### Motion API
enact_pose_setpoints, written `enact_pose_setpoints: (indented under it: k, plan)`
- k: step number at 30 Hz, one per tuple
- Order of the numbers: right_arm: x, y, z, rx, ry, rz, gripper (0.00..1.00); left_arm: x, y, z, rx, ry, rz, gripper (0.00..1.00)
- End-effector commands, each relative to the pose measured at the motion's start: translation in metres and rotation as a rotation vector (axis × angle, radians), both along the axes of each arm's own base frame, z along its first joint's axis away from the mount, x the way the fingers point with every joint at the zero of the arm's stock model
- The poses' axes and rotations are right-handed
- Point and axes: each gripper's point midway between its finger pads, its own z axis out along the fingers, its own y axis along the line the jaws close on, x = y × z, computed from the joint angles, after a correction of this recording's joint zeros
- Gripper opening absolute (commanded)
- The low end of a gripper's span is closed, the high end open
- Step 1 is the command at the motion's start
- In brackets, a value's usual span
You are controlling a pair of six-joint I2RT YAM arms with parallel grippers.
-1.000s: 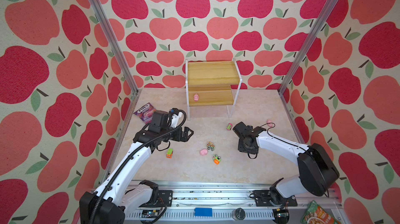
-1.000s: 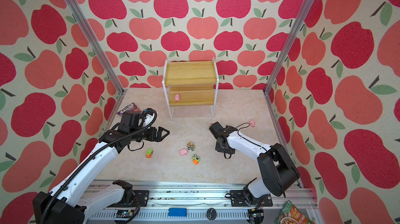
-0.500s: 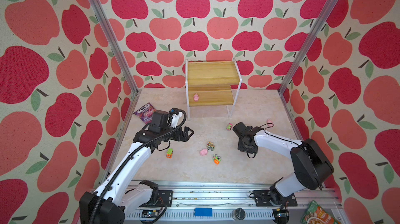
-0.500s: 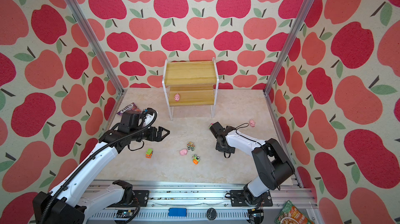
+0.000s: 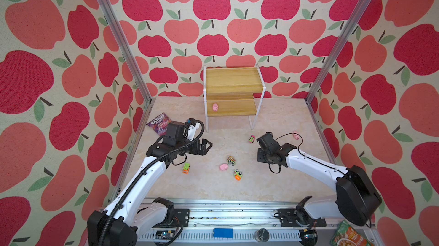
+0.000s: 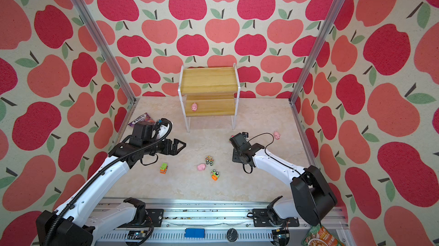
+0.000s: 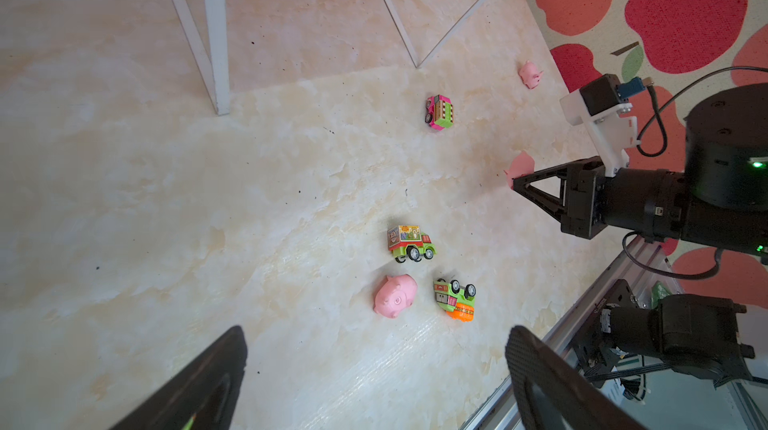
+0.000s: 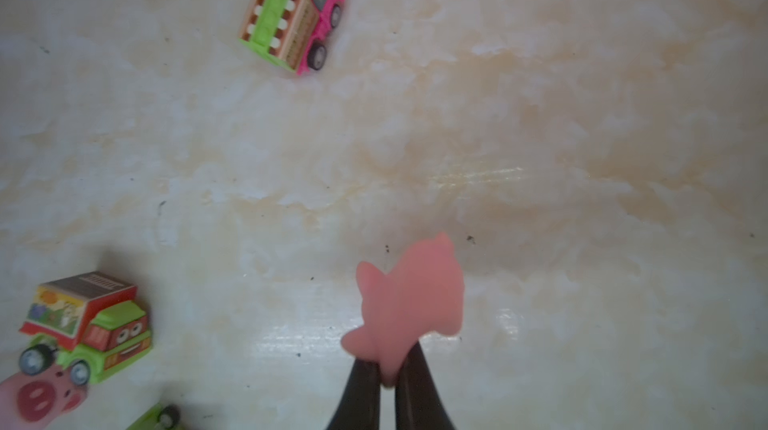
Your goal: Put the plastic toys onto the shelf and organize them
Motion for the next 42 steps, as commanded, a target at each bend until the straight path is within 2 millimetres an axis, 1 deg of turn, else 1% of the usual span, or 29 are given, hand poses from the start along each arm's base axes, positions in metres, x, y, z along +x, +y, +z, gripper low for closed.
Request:
enact_pose_setpoints:
  k: [1,4,7,9,12,15,21,24,25,26,27,28,31,34,37,40,42]
  plan:
    - [0.009,0.06,0.023,0.177,-0.069,0.135,0.07,0.003,0.004,-0.004,0.019,-0.013,0.004,0.99]
    - [0.015,0.096,0.019,0.249,-0.066,0.195,0.07,0.004,0.005,-0.005,0.023,-0.013,0.007,0.99]
    - [0.021,0.118,0.01,0.306,-0.054,0.225,0.07,0.003,0.006,-0.007,0.027,-0.012,0.008,0.99]
    - [0.023,0.126,0.002,0.33,-0.046,0.237,0.08,0.003,0.006,-0.007,0.028,-0.013,0.008,0.99]
    - [0.023,0.128,-0.009,0.367,-0.023,0.226,0.08,0.003,0.005,-0.007,0.024,-0.015,0.003,0.99]
    - [0.021,0.122,-0.021,0.39,0.0,0.215,0.08,0.003,0.005,-0.008,0.027,-0.013,0.003,0.99]
    - [0.014,0.102,-0.04,0.406,0.049,0.179,0.11,0.004,0.004,-0.009,0.027,-0.011,-0.001,0.99]
    - [0.011,0.092,-0.046,0.391,0.068,0.162,0.12,0.004,0.004,-0.01,0.028,-0.01,-0.002,0.99]
    - [0.01,0.088,-0.046,0.389,0.065,0.156,0.13,0.004,0.004,-0.009,0.027,-0.011,-0.002,0.99]
    - [0.009,0.085,-0.046,0.389,0.065,0.15,0.17,0.004,0.005,-0.01,0.03,-0.011,-0.001,0.99]
    - [0.008,0.08,-0.046,0.384,0.065,0.143,0.23,0.004,0.005,-0.01,0.032,-0.012,0.0,0.99]
    - [0.008,0.076,-0.047,0.375,0.068,0.136,0.25,0.005,0.005,-0.01,0.033,-0.014,0.001,0.99]
    - [0.005,0.061,-0.049,0.336,0.082,0.11,0.28,0.005,0.005,-0.01,0.033,-0.011,-0.001,0.99]
    - [0.004,0.045,-0.049,0.314,0.08,0.072,0.29,0.004,0.004,-0.01,0.03,-0.011,-0.003,0.99]
    - [0.004,0.031,-0.045,0.295,0.062,0.047,0.31,0.003,0.004,-0.009,0.027,-0.012,-0.005,0.99]
    - [0.005,0.025,-0.034,0.267,0.02,0.071,0.33,0.004,0.004,-0.009,0.024,-0.015,-0.006,0.99]
    - [0.006,0.025,-0.022,0.204,-0.034,0.128,0.35,0.003,0.004,-0.008,0.022,-0.016,-0.007,0.99]
